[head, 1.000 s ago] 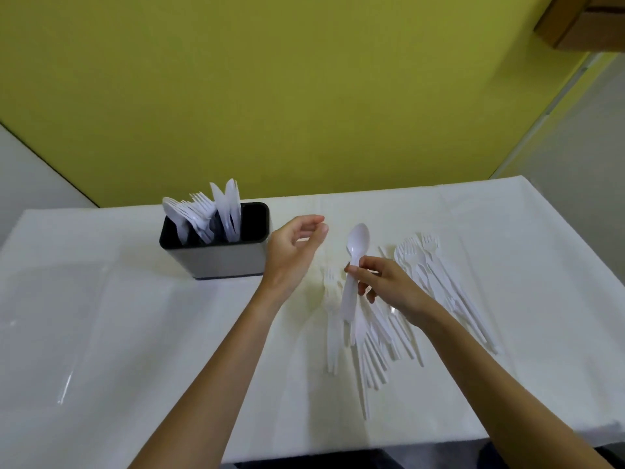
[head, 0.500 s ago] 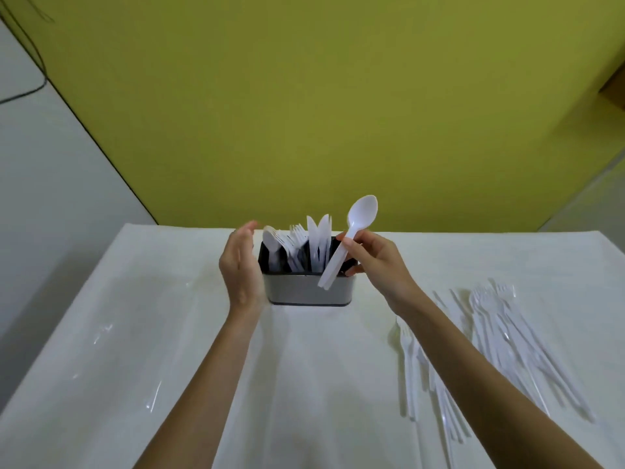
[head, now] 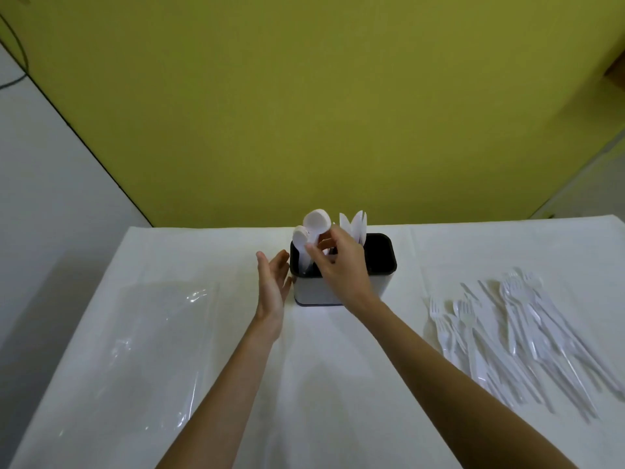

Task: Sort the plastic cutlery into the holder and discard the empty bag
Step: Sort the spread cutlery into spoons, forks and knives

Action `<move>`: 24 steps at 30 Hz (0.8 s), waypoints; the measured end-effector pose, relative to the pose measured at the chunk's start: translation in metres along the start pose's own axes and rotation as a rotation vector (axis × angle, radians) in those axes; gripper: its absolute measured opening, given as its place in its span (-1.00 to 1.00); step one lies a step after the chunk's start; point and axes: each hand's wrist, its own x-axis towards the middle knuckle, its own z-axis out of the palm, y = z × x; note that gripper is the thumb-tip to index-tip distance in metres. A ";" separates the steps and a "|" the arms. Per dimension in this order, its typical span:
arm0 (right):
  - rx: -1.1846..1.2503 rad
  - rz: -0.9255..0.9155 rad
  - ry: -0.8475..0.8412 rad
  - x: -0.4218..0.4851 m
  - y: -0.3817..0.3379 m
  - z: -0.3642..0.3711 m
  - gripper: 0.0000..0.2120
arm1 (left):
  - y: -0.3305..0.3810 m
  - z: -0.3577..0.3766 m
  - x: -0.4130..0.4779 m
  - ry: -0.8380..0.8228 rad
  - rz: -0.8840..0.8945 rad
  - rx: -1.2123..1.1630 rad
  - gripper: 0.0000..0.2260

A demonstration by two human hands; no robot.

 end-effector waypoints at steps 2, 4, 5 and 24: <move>-0.138 -0.016 -0.020 -0.004 0.004 0.007 -0.83 | 0.001 -0.005 0.002 -0.023 -0.015 -0.020 -0.38; -0.293 -0.029 -0.015 -0.006 0.007 0.012 -0.80 | 0.002 -0.009 0.005 -0.053 -0.032 -0.034 -0.35; -0.361 -0.050 -0.017 -0.006 0.008 0.014 -0.80 | 0.001 -0.011 0.007 -0.068 -0.037 -0.038 -0.33; -0.476 -0.151 0.065 -0.016 0.009 0.012 -0.84 | 0.002 -0.015 0.000 -0.072 0.029 0.000 -0.34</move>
